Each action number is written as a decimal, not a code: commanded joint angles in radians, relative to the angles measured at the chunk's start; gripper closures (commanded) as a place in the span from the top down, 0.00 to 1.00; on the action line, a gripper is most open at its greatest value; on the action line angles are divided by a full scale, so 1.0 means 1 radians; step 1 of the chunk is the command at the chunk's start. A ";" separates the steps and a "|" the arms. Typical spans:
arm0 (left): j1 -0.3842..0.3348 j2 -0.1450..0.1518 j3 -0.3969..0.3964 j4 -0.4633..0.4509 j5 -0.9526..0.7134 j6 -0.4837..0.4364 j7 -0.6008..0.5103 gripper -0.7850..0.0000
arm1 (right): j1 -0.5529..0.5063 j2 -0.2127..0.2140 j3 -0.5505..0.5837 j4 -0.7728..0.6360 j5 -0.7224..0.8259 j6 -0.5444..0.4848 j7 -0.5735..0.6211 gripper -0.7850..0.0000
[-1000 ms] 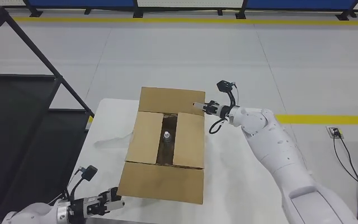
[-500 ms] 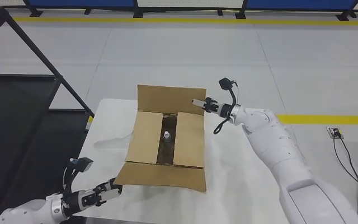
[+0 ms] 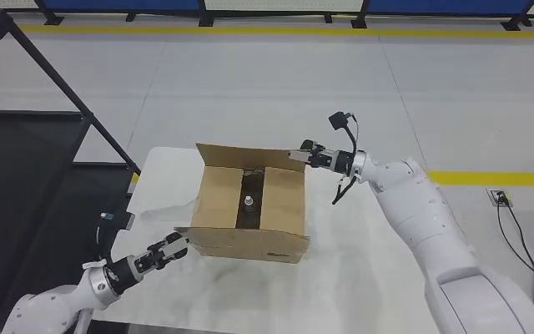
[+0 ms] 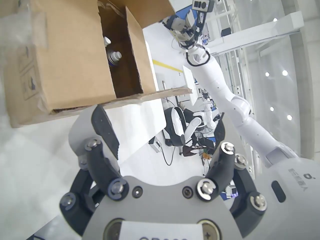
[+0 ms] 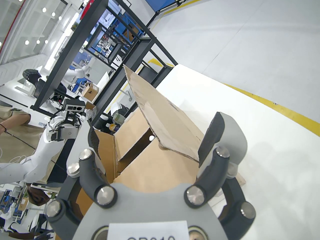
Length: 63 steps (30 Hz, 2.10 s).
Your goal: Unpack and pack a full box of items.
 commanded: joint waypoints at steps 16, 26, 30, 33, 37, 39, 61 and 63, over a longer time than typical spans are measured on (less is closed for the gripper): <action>-0.082 -0.026 0.218 0.004 0.357 0.046 0.322 1.00 | -0.120 0.049 0.026 -0.348 0.003 0.278 0.138 1.00; -0.113 -0.033 0.256 0.021 0.393 0.057 0.345 1.00 | -0.167 0.054 0.041 -0.423 0.113 0.377 0.206 1.00; -0.126 -0.037 0.272 0.028 0.399 0.068 0.354 1.00 | -0.186 0.057 0.055 -0.460 0.223 0.540 0.300 1.00; -0.137 -0.040 0.285 0.035 0.409 0.077 0.364 1.00 | -0.191 0.057 0.052 -0.468 0.260 0.666 0.327 1.00; -0.158 -0.046 0.311 0.047 0.416 0.097 0.377 1.00 | -0.196 0.055 0.040 -0.460 0.274 0.758 0.336 1.00; -0.170 -0.048 0.323 0.055 0.416 0.105 0.383 1.00 | -0.198 0.055 0.037 -0.451 0.281 0.774 0.339 1.00; -0.159 -0.061 0.274 0.021 0.334 0.110 0.453 1.00 | -0.310 0.065 0.019 -0.500 0.322 0.730 0.355 1.00; -0.133 -0.059 0.218 0.007 0.293 0.106 0.475 1.00 | -0.315 0.068 0.021 -0.508 0.320 0.727 0.350 1.00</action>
